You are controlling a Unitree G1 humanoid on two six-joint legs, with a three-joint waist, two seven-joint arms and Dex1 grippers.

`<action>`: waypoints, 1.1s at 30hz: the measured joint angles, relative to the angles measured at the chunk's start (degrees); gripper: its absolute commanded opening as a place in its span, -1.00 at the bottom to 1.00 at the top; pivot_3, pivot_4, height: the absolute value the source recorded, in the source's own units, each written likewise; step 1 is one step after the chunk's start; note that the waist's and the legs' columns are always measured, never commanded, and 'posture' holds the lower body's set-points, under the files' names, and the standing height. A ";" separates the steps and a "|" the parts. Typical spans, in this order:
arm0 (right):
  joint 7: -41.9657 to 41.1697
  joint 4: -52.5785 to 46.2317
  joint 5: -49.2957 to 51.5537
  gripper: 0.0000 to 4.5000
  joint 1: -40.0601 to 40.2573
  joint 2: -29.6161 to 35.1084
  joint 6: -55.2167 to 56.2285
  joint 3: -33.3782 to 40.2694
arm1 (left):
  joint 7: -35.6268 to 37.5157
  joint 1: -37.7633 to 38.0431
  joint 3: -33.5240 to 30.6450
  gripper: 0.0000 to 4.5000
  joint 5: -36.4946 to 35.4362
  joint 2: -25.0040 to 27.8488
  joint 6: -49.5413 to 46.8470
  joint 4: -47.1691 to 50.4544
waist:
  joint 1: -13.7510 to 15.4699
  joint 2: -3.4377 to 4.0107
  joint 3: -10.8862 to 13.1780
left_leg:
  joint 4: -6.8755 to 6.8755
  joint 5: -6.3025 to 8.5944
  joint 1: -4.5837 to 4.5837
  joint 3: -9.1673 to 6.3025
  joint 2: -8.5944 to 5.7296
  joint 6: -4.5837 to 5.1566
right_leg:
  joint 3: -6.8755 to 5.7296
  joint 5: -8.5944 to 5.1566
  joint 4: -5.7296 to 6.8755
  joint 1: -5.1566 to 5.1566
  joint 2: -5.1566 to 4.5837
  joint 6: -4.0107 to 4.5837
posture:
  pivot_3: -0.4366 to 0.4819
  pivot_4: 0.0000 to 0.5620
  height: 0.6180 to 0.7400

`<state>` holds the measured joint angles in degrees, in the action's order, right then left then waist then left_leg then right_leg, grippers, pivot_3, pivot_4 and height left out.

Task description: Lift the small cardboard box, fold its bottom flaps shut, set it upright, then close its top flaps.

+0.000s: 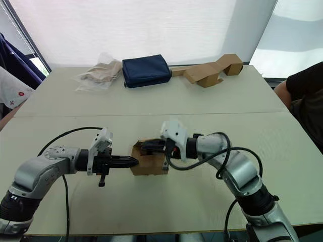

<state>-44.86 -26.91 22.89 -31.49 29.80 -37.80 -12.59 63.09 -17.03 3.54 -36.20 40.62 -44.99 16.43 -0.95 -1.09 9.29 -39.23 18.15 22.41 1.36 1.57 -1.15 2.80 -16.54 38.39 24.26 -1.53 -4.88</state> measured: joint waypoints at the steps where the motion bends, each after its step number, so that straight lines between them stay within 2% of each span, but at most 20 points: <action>1: 1.19 1.42 -2.53 -1.00 -1.97 0.33 1.59 -0.21 | 0.02 -0.32 0.25 -1.00 0.01 -0.21 0.23 -0.20 | -0.01 0.00 0.00 | 0.00 0.00 -0.01 0.00 0.00 0.00 | 0.00 0.00 0.00 -0.01 0.01 0.00 | -0.05 -0.47 1.00; 7: 4.40 11.51 -12.89 -1.00 -3.96 0.41 5.13 -5.67 | 0.14 -0.70 0.37 -1.00 0.00 -0.71 0.45 -0.60 | -0.01 0.00 0.00 | 0.04 0.00 0.04 0.04 0.00 0.00 | 0.02 0.00 -0.02 0.06 0.00 0.01 | -0.05 -0.47 1.00; 18: -1.33 3.33 -11.64 -1.00 2.27 2.30 1.50 -7.92 | 0.07 -0.66 0.00 -1.00 -0.78 0.54 0.01 -0.57 | -0.10 0.00 0.00 | 0.04 0.00 0.02 0.01 0.03 0.00 | 0.02 0.00 0.00 0.05 0.03 0.01 | -0.05 -0.47 1.00; 23: -0.95 2.35 -11.46 -1.00 3.41 2.21 0.48 -7.90 | -0.61 -2.54 -4.11 -1.00 -2.77 1.30 -1.21 -2.99 | -0.02 0.00 0.00 | 0.03 0.00 0.02 0.01 0.01 0.00 | 0.01 0.00 -0.01 0.05 0.02 0.00 | -0.05 -0.47 1.00; 27: -0.67 2.33 -11.55 -1.00 3.42 2.19 0.53 -7.91 | -2.20 -4.91 -4.93 -1.00 -3.23 -0.29 -1.31 -3.52 | 0.14 0.00 0.00 | 0.03 0.00 0.03 0.01 -0.01 0.00 | 0.01 0.00 -0.02 0.04 0.01 0.00 | -0.05 -0.47 1.00; 33: -0.49 2.32 -11.58 -1.00 3.42 2.17 0.55 -7.91 | -5.12 -5.86 -2.01 -1.00 -0.62 -4.71 0.00 -5.40 | 0.01 0.00 0.00 | 0.03 0.00 0.03 0.01 0.00 0.00 | 0.02 0.00 -0.01 0.05 0.02 0.00 | -0.05 -0.47 1.00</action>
<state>-45.35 -24.59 11.31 -28.07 31.97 -37.25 -20.50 57.97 -22.90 1.54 -36.82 35.91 -44.99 11.03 -0.94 -1.09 9.30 -39.20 18.15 22.45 1.38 1.57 -1.15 2.82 -16.54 38.37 24.30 -1.51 -4.88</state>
